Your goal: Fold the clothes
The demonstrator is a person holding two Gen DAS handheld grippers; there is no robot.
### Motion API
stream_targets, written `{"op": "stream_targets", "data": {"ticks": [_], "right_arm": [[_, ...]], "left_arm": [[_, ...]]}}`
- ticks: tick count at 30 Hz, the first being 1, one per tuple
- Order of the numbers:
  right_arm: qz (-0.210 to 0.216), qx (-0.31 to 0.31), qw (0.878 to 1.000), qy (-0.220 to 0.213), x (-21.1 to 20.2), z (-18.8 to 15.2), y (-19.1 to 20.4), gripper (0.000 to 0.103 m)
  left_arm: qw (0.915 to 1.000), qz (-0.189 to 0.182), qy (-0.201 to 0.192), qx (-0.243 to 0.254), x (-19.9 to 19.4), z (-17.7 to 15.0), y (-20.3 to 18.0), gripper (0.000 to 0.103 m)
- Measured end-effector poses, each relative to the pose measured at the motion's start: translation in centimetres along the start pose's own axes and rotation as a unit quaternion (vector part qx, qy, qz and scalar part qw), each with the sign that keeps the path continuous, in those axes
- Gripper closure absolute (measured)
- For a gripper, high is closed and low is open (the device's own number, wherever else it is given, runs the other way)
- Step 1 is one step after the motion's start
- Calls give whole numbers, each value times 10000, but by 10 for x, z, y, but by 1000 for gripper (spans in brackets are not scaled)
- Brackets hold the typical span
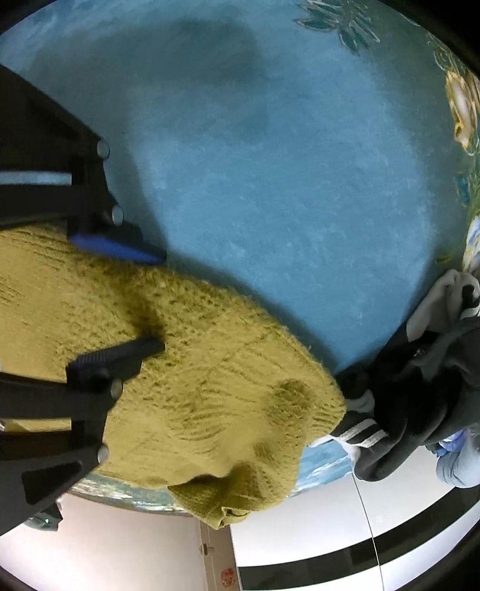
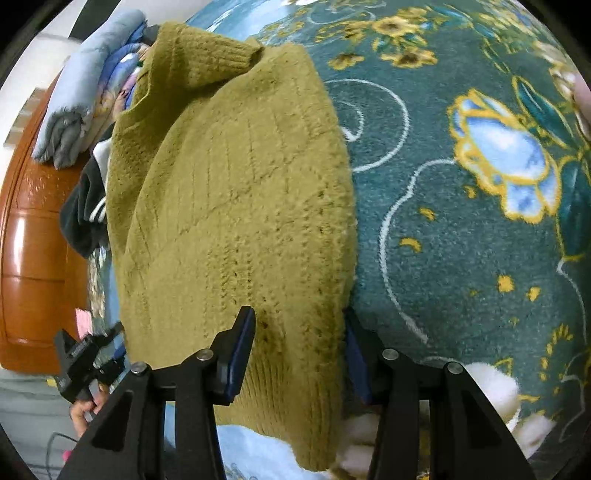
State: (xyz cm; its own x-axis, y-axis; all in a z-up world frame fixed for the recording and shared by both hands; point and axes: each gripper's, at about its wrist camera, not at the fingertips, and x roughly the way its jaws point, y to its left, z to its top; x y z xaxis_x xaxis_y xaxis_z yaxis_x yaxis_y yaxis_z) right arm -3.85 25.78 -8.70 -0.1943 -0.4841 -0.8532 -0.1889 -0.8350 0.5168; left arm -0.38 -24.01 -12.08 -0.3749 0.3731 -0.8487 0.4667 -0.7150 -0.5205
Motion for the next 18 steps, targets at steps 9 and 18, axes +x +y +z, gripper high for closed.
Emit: {"op": "stream_targets", "data": {"ticks": [9, 18], "right_arm": [[-366, -255, 9990, -95, -23, -5, 25, 93], [-626, -941, 9933, -261, -97, -13, 55, 93]], "left_arm": [[9994, -259, -224, -21, -26, -13, -5, 95], [9956, 162, 99, 913, -80, -52, -50, 95]]}}
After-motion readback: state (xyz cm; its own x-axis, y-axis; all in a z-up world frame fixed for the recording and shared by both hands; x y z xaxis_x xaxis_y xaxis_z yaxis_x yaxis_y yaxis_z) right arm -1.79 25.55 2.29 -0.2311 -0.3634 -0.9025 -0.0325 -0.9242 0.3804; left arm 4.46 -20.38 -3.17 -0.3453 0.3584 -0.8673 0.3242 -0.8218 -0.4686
